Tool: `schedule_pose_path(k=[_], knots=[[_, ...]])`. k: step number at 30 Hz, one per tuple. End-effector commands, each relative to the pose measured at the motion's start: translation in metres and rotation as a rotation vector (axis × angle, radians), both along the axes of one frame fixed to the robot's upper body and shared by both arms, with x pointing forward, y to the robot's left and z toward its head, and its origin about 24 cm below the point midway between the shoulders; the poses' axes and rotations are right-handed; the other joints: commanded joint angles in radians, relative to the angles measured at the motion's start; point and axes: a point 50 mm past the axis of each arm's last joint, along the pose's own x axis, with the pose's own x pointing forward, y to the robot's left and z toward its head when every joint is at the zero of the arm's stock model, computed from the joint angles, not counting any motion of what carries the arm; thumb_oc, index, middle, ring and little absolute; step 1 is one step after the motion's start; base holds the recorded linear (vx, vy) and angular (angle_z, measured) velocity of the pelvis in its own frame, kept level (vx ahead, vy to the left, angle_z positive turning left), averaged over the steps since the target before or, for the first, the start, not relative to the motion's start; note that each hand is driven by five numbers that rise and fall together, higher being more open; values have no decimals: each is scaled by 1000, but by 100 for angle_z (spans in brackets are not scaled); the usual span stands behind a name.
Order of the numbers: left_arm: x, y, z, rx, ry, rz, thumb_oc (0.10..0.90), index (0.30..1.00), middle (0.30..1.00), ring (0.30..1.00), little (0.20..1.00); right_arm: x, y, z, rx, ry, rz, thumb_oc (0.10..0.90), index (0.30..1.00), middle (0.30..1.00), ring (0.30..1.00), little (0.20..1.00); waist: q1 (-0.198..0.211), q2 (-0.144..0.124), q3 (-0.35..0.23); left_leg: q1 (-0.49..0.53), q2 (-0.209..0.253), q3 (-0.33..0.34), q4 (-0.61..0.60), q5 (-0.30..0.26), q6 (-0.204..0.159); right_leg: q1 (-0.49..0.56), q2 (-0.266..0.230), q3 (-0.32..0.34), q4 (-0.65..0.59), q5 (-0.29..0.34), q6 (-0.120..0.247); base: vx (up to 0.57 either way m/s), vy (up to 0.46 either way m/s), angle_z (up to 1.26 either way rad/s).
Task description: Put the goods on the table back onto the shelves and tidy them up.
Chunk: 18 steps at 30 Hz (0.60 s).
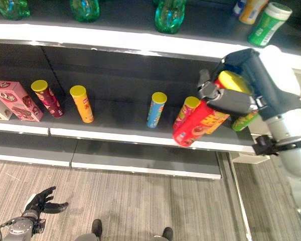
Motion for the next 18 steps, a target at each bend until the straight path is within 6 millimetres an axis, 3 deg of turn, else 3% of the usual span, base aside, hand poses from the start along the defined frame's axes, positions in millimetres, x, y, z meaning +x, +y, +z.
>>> schedule_pose_path(k=[1, 3, 6, 11, 18], knots=[[19, 5, 15, 32, -106, -15, 800, 900, 900, 900, 900, -11, 8, 51, 3, -275, 43, 400, 300, 300, 300, 300, -6, 21, -11, 40, 86, 1, -18, -76, -23, -77, 89, 140, 133, -140, 57, -14, 147, 8], [21, 2, 13, 18, -109, -7, 800, 900, 900, 900, 900, -11, 15, 50, -26, -263, 71, 400, 300, 300, 300, 300, -8, 22, -3, 51, 80, -8, -23, -76, -21, -92, 159, 193, 132, -216, 37, 39, 68, 2], [19, 0, 10, 7, -98, 4, 800, 900, 900, 900, 900, -10, 23, 49, -40, -249, 102, 400, 300, 300, 300, 300, -3, 7, -1, 38, 67, -29, -6, -76, -18, -51, 189, 216, 66, -225, 26, 34, -44, 16], [7, -10, -1, -26, -61, 12, 800, 900, 900, 900, 900, -6, 41, 43, -54, -222, 188, 400, 300, 300, 300, 300, 15, -5, -16, 48, 79, -31, -18, -67, -21, -8, 199, 203, 11, -217, 28, 54, -74, 25], [0, -20, -9, -47, -35, 3, 800, 900, 900, 900, 900, -4, 60, 32, -66, -196, 267, 400, 300, 300, 300, 300, 33, -1, -21, 50, 78, -50, -35, -57, -22, 16, 189, 169, -1, -226, 33, 26, -22, 8]])
